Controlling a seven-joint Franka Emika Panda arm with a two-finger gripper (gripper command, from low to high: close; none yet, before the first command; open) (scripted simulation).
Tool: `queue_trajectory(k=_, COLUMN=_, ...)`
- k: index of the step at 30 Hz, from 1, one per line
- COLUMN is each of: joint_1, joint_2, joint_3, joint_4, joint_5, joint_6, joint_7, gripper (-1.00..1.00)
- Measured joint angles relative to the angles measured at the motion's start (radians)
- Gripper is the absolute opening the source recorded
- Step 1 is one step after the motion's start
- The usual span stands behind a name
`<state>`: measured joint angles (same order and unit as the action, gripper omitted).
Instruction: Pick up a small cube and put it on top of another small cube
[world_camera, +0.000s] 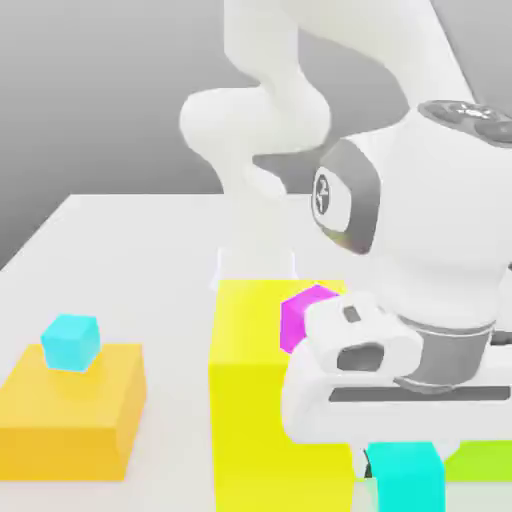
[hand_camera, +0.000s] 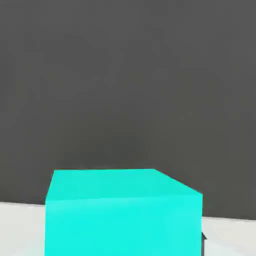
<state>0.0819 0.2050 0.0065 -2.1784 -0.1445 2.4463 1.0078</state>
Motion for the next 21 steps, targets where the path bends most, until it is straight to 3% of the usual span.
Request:
queue_trajectory(k=3, joint_1=-0.083, joint_2=-0.1, joint_3=-0.066, joint_4=-0.081, joint_5=0.01, joint_6=-0.017, joint_7=-0.016, gripper=-1.0)
queue_trajectory(k=7, joint_1=-0.297, joint_2=-0.287, joint_3=-0.176, joint_4=-0.224, joint_5=0.011, joint_6=-0.063, joint_7=-0.04, gripper=-1.0)
queue_trajectory(k=12, joint_1=-0.425, joint_2=-0.484, joint_3=-0.287, joint_4=-0.383, joint_5=0.008, joint_6=-0.109, joint_7=-0.059, gripper=-1.0)
queue_trajectory(k=17, joint_1=-0.428, joint_2=-0.408, joint_3=-0.306, joint_4=-0.48, joint_5=0.056, joint_6=0.017, joint_7=-0.075, gripper=-1.0)
queue_trajectory(k=18, joint_1=-0.427, joint_2=-0.377, joint_3=-0.309, joint_4=-0.492, joint_5=0.065, joint_6=0.059, joint_7=-0.082, gripper=1.0)
queue_trajectory(k=21, joint_1=-0.427, joint_2=-0.377, joint_3=-0.309, joint_4=-0.492, joint_5=0.065, joint_6=0.059, joint_7=-0.082, gripper=1.0)
